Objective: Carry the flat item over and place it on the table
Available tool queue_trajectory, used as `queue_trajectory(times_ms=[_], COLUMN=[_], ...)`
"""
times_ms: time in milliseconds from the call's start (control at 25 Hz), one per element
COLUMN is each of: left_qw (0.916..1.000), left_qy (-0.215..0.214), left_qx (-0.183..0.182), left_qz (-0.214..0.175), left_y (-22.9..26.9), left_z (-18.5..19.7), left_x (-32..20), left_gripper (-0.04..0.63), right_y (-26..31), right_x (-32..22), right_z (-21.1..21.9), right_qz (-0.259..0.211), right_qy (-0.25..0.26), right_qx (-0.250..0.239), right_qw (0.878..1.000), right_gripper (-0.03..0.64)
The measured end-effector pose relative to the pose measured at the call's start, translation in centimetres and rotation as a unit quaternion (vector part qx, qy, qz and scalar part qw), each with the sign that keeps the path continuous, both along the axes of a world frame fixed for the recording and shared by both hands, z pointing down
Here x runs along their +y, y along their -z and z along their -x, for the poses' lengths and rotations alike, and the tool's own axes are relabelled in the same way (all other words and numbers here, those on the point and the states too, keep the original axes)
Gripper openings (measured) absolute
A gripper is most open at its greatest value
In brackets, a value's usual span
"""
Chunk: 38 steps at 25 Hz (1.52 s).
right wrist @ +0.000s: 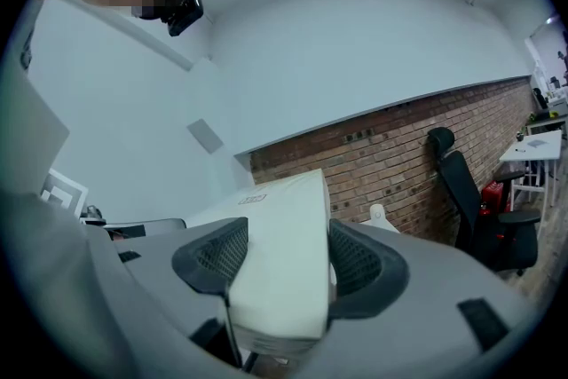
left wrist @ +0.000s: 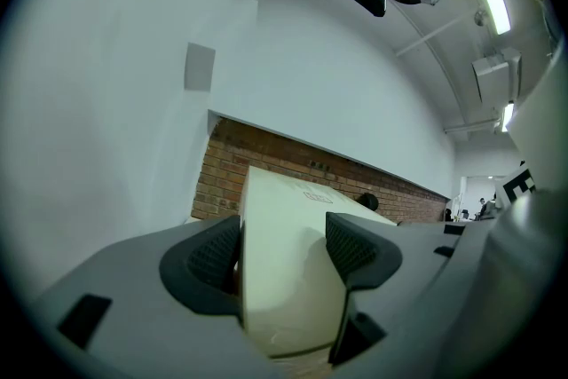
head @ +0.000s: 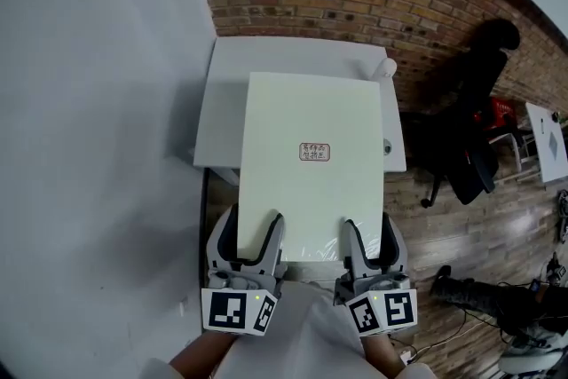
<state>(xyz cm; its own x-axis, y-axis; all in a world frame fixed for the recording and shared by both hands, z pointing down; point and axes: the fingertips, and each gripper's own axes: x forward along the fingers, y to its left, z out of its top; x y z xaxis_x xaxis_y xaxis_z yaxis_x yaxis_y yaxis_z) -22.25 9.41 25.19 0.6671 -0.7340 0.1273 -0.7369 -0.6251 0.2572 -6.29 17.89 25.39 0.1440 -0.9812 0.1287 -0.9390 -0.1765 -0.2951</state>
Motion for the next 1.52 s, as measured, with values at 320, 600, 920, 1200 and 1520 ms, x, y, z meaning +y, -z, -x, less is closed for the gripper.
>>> queue_trajectory(times_ms=[320, 600, 920, 1200, 1520], left_qw=[0.9999, 0.9995, 0.9992, 0.9983, 0.9964], left_qy=[-0.004, 0.001, 0.019, 0.034, 0.054], left_qx=[0.010, 0.022, 0.012, -0.013, -0.039], left_qz=[0.009, 0.023, 0.032, 0.045, 0.052], left_y=[-0.1, -0.9, -2.6, -3.5, -5.5], left_z=[1.0, 1.5, -1.7, -7.8, -15.9], left_x=[-7.1, -9.2, -12.7, -18.3, -23.5], left_gripper=[0.313, 0.311, 0.311, 0.311, 0.311], right_y=[0.3, 0.1, -1.8, -3.3, -5.9], right_x=[-7.1, -9.3, -13.5, -19.5, -25.1], right_z=[0.9, 1.4, -2.2, -8.5, -16.7], right_qz=[0.008, 0.020, 0.027, 0.039, 0.050], right_qy=[0.000, 0.003, 0.018, 0.032, 0.044], right_qx=[0.007, 0.019, 0.015, -0.009, -0.029], right_qw=[1.000, 1.000, 0.999, 0.999, 0.997], right_gripper=[0.298, 0.298, 0.298, 0.298, 0.298])
